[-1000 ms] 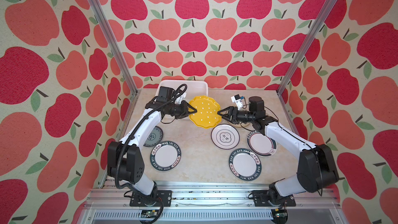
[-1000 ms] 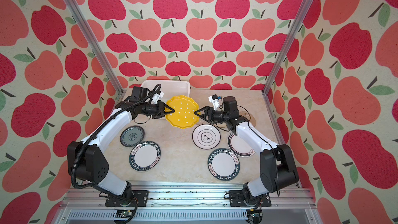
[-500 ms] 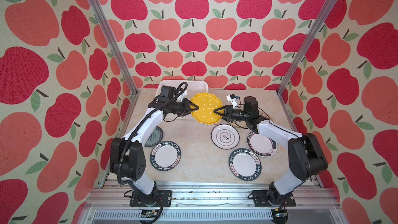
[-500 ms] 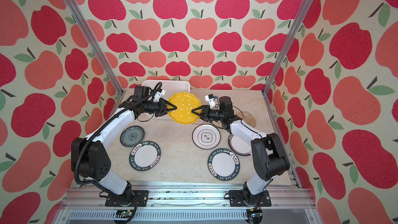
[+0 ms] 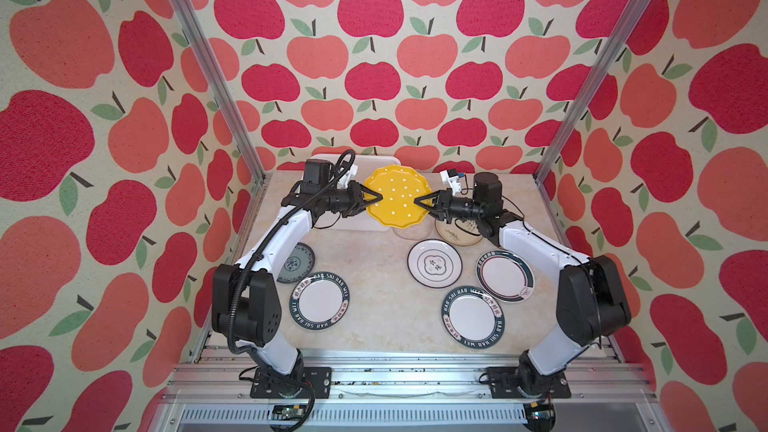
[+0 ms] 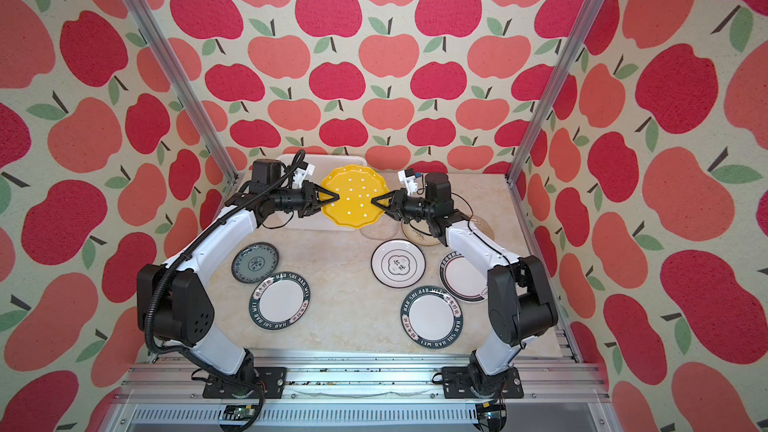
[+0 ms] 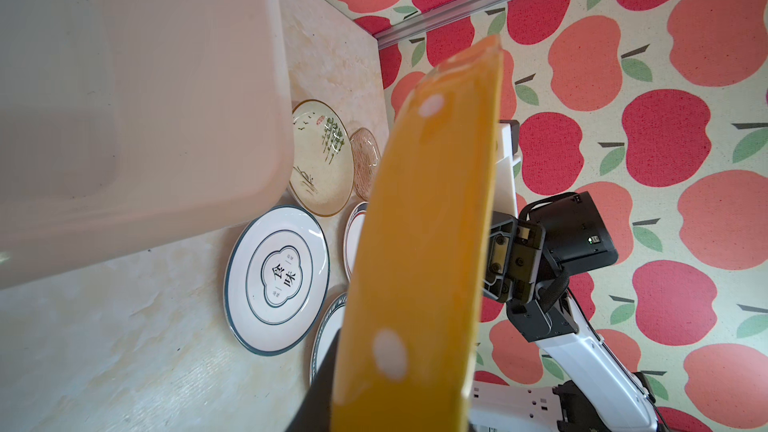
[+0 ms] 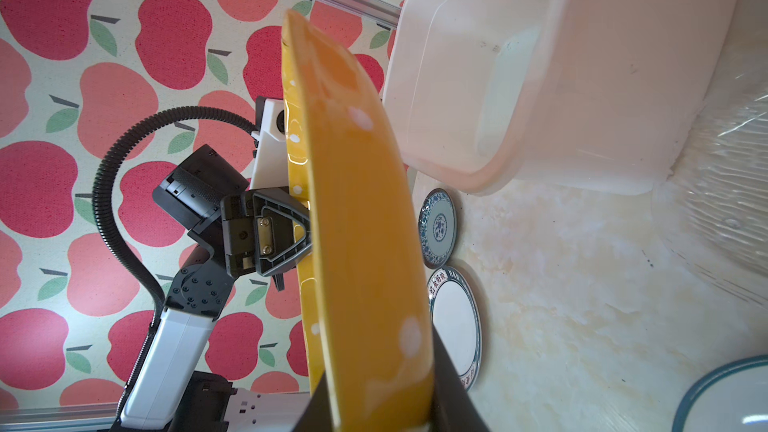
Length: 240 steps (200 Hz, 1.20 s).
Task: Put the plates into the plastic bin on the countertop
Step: 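Carry the yellow plate with both grippers above the white bin, then open and withdraw the left gripper while the right gripper lowers the plate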
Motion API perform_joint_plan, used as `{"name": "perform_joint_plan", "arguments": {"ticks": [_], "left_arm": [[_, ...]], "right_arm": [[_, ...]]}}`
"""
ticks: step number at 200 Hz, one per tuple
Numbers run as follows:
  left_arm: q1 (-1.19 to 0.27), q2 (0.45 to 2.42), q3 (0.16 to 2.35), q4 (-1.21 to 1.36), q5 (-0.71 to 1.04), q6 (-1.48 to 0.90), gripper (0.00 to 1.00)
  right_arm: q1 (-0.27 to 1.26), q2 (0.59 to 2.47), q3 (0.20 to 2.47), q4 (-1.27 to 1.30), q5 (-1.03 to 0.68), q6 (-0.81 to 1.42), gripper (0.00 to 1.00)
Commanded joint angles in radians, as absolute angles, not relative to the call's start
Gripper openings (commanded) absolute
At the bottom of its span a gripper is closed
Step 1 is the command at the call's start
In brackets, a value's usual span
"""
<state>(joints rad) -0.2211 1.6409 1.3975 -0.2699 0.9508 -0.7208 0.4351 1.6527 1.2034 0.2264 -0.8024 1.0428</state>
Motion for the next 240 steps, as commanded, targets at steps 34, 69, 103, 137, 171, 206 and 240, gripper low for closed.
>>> {"name": "perform_joint_plan", "arguments": {"ticks": [34, 69, 103, 137, 171, 206, 240], "left_arm": [[-0.214, 1.544, 1.318, -0.160, 0.843, -0.770, 0.58], [-0.193, 1.494, 1.264, -0.114, 0.806, -0.786, 0.72], [-0.165, 1.415, 1.224, -0.122, 0.692, -0.756, 0.81], [-0.119, 1.315, 1.196, -0.185, 0.564, -0.683, 0.83], [-0.062, 1.233, 1.162, -0.251, 0.496, -0.600, 0.84], [-0.037, 1.145, 1.091, -0.234, 0.400, -0.537, 0.82], [-0.024, 1.061, 1.034, -0.247, 0.350, -0.531, 0.82]], "right_arm": [[0.488, 1.642, 1.405, 0.005, -0.580, 0.848, 0.00], [0.495, 1.665, 1.502, -0.075, -0.542, 0.822, 0.00], [0.513, 1.710, 1.649, -0.223, -0.466, 0.781, 0.00], [0.538, 1.829, 1.902, -0.458, -0.373, 0.750, 0.00], [0.570, 1.999, 2.198, -0.610, -0.330, 0.766, 0.00], [0.605, 2.228, 2.542, -0.710, -0.305, 0.782, 0.00], [0.635, 2.396, 2.741, -0.717, -0.254, 0.761, 0.00]]}}
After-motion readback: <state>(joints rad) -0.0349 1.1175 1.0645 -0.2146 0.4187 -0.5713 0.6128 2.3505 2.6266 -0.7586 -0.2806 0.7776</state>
